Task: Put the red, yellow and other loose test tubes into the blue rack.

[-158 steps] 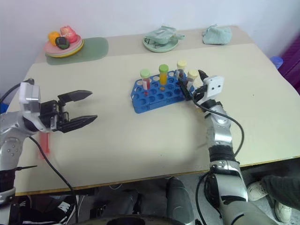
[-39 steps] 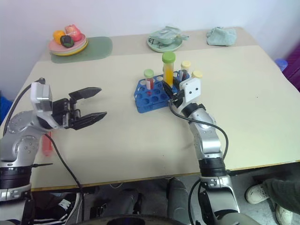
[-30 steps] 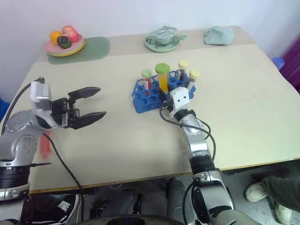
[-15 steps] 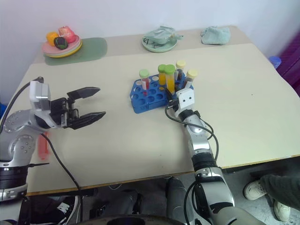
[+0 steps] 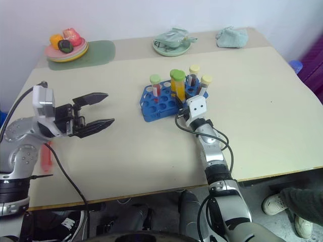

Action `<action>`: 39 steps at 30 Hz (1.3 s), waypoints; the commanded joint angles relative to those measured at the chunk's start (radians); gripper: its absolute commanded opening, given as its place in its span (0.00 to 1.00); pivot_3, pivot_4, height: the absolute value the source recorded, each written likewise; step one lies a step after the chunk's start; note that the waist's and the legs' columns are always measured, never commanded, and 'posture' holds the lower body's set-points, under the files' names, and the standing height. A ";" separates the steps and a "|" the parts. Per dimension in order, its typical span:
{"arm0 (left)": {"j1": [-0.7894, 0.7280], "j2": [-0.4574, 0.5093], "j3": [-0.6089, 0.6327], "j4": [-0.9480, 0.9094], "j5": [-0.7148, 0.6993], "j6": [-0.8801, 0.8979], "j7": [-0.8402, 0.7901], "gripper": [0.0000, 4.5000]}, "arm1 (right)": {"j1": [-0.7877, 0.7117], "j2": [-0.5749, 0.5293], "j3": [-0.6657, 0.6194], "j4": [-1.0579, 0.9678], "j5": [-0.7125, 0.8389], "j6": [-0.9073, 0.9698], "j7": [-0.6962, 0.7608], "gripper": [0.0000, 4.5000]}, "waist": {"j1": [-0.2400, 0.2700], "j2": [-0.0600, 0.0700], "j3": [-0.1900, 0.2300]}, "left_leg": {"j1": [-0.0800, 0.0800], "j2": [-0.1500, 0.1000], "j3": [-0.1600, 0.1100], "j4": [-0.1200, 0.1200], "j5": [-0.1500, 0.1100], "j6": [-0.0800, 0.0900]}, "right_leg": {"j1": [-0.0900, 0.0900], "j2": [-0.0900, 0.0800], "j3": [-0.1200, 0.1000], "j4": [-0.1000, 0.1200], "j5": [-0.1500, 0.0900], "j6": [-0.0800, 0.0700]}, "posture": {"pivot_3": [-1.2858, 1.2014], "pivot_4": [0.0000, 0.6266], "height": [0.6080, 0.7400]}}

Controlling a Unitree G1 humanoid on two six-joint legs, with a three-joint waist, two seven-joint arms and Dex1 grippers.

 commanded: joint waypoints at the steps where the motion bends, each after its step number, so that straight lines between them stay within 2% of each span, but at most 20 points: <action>1: -0.008 0.020 0.032 -0.034 -0.015 -0.001 0.001 1.00 | -0.012 0.008 -0.005 -0.008 0.013 -0.021 0.002 0.19 | 0.000 0.000 0.000 | 0.000 0.000 0.000 0.000 0.000 0.000 | 0.000 0.000 0.000 0.000 0.000 0.000 | 0.52 0.24 1.00; 11: -0.004 0.027 0.036 -0.029 -0.017 -0.005 -0.005 1.00 | -0.025 0.028 -0.022 0.018 0.048 -0.006 0.012 0.19 | 0.000 0.000 0.000 | 0.000 0.000 0.000 0.000 0.000 0.000 | 0.000 0.000 0.000 0.000 0.000 0.000 | 0.52 0.24 1.00; 13: -0.002 0.030 0.039 -0.025 -0.017 -0.007 -0.010 1.00 | -0.024 0.034 -0.039 0.014 0.107 0.020 0.062 0.41 | 0.000 0.000 0.000 | 0.000 0.000 0.000 0.000 0.000 0.000 | 0.000 0.000 0.000 0.000 0.000 0.000 | 0.52 0.24 1.00; 14: -0.002 0.031 0.041 -0.025 -0.017 -0.008 -0.011 1.00 | -0.022 0.036 -0.043 0.011 0.121 0.026 0.073 0.50 | 0.000 0.000 0.000 | 0.000 0.000 0.000 0.000 0.000 0.000 | 0.000 0.000 0.000 0.000 0.000 0.000 | 0.52 0.24 1.00; 17: 0.003 0.033 0.042 -0.025 -0.018 -0.010 -0.012 1.00 | -0.020 0.030 -0.042 0.003 0.106 0.023 0.067 0.82 | 0.000 0.000 0.000 | 0.000 0.000 0.000 0.000 0.000 0.000 | 0.000 0.000 0.000 0.000 0.000 0.000 | 0.52 0.24 1.00; 18: 0.004 0.033 0.042 -0.025 -0.019 -0.010 -0.013 1.00 | -0.019 0.029 -0.040 0.001 0.102 0.022 0.066 0.96 | 0.000 0.000 0.000 | 0.000 0.000 0.000 0.000 0.000 0.000 | 0.000 0.000 0.000 0.000 0.000 0.000 | 0.52 0.24 1.00; 19: 0.006 0.033 0.042 -0.024 -0.018 -0.012 -0.014 1.00 | -0.019 0.025 -0.037 0.000 0.096 0.017 0.067 0.98 | 0.000 0.000 0.000 | 0.000 0.000 0.000 0.000 0.000 0.000 | 0.000 0.000 0.000 0.000 0.000 0.000 | 0.52 0.24 1.00; 26: 0.017 0.030 0.045 -0.021 -0.015 -0.020 -0.023 1.00 | 0.021 -0.039 -0.039 -0.091 0.130 0.045 0.155 0.98 | 0.001 0.000 0.000 | 0.000 0.000 0.000 0.000 0.000 0.000 | 0.000 0.000 0.000 0.000 0.000 0.000 | 0.52 0.24 1.00; 36: 0.071 0.049 0.089 -0.053 -0.036 -0.007 -0.029 1.00 | 0.268 -0.240 -0.092 -0.555 0.286 0.303 0.294 0.98 | 0.012 0.000 0.000 | 0.000 0.000 0.000 0.000 0.000 0.000 | 0.000 0.000 0.000 0.000 0.000 0.000 | 0.52 0.24 1.00; 39: 0.083 0.054 0.095 -0.068 -0.042 0.004 -0.015 1.00 | 0.303 -0.352 -0.176 -0.678 0.443 0.460 0.365 0.98 | 0.025 0.001 0.001 | 0.000 0.000 0.001 0.000 0.000 0.000 | 0.000 0.000 0.001 -0.001 0.000 0.000 | 0.52 0.24 1.00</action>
